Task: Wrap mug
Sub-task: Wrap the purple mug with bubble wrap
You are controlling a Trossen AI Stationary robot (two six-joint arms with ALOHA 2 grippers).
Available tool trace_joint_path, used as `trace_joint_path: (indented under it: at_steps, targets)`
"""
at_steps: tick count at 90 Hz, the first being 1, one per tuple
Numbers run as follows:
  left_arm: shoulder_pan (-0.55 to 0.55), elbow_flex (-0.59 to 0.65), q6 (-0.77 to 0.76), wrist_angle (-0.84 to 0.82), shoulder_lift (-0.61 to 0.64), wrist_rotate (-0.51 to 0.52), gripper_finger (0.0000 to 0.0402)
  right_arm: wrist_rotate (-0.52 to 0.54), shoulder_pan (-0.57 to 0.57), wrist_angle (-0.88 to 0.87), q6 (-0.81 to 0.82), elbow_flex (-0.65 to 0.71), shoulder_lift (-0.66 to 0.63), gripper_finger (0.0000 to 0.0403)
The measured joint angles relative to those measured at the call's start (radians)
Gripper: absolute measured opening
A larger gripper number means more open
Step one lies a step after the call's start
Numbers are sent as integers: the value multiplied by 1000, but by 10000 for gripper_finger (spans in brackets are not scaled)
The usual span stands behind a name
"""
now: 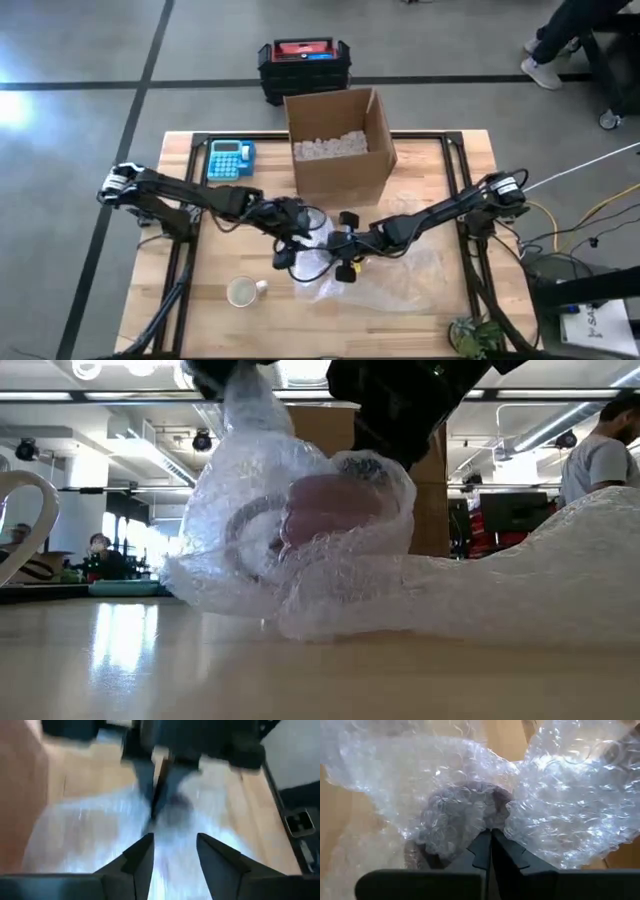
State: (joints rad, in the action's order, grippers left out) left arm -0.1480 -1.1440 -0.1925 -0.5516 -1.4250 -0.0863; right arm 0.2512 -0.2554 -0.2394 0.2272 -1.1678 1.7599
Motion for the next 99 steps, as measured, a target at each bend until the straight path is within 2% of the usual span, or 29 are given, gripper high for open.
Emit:
trace_joint_path:
  at_steps: [9,19,27,39,54,65,99]
  targets:
    - [-9,26,-36,-77,68,2,115,1,0,-1,0,0,0,0]
    - [-13,98,-59,-65,152,4,102,2,0,-1,-1,0,0,0]
    - [-13,181,-89,-25,186,43,93,2,0,1,-2,0,0,0]
    - [-13,318,-116,204,206,25,77,3,0,1,-3,0,0,0]
    - [-13,427,-132,556,138,-45,57,3,0,0,-10,0,-2,0]
    - [-13,428,-126,737,56,-55,45,3,0,3,-10,0,-2,0]
    - [-12,269,-1,755,-158,-54,22,2,0,-46,-11,-38,-25,0]
